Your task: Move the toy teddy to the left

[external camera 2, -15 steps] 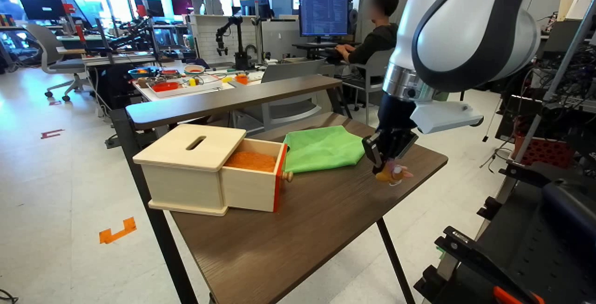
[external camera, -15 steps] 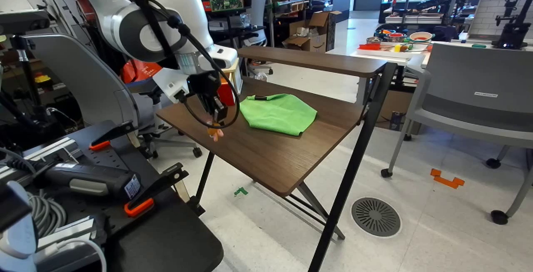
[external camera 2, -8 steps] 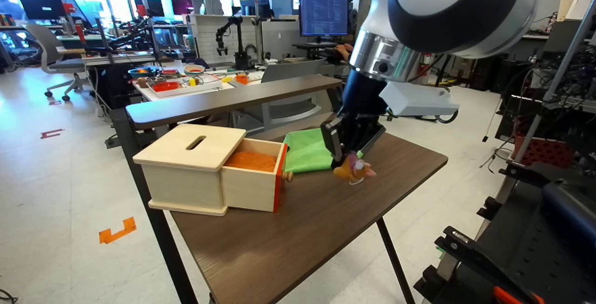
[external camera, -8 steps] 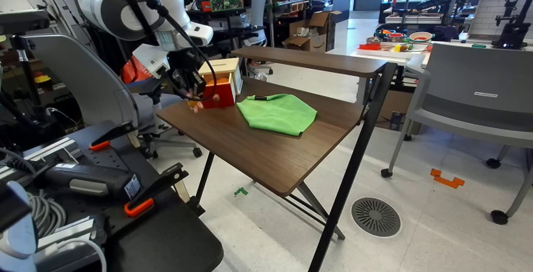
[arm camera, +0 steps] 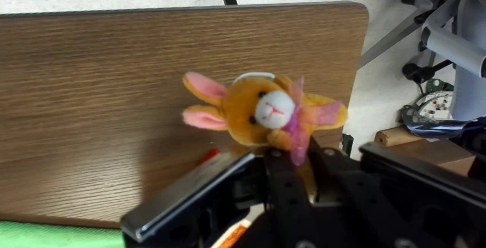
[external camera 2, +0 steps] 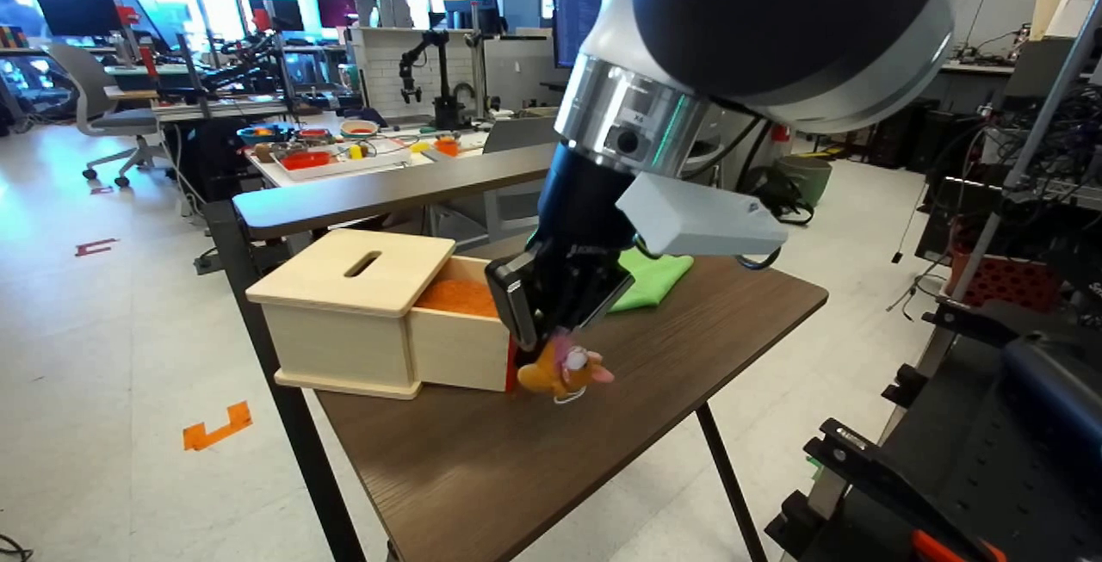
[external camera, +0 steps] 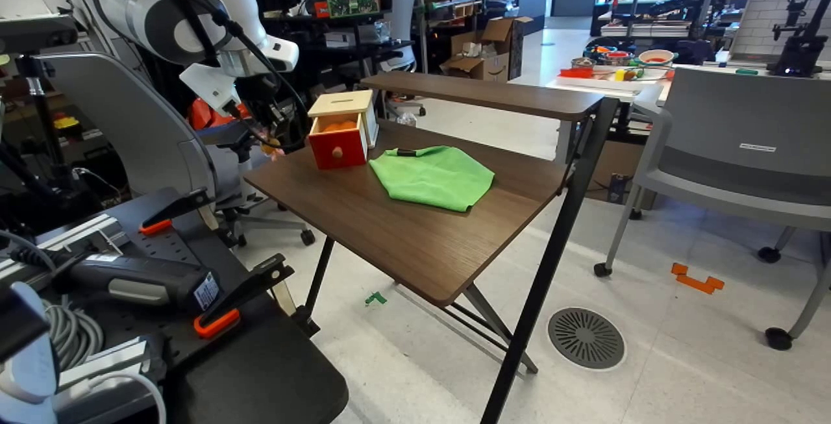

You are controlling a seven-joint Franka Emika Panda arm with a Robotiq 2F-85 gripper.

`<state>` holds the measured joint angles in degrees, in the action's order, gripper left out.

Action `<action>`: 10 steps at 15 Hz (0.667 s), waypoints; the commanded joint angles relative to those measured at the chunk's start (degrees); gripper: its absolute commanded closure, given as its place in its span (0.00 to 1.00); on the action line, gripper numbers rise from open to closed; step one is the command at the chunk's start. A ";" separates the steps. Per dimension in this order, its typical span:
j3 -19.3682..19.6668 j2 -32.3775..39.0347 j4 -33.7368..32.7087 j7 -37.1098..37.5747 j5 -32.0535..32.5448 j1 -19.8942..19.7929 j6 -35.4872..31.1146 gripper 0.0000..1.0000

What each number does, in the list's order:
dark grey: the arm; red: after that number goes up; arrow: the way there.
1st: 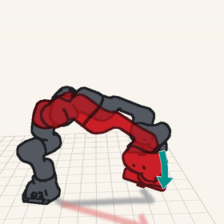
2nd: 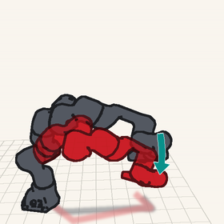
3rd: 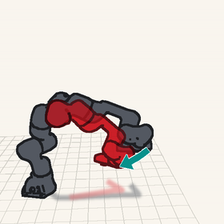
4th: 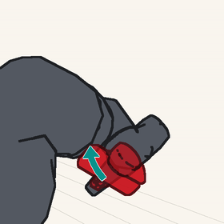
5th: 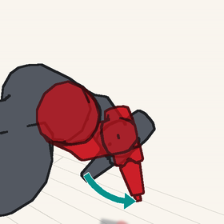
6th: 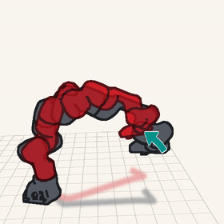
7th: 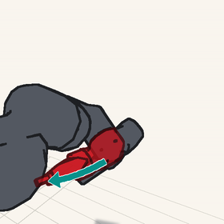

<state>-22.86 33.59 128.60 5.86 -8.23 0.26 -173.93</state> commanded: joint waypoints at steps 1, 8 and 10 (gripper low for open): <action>1.05 5.09 -3.50 -1.40 -0.28 2.98 -3.84 0.97; 5.56 10.64 -8.15 0.45 0.34 8.87 -4.57 0.56; 6.97 11.25 -9.12 0.80 0.25 10.06 -4.55 0.42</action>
<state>-18.31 43.35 121.66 5.87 -8.18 7.84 -176.84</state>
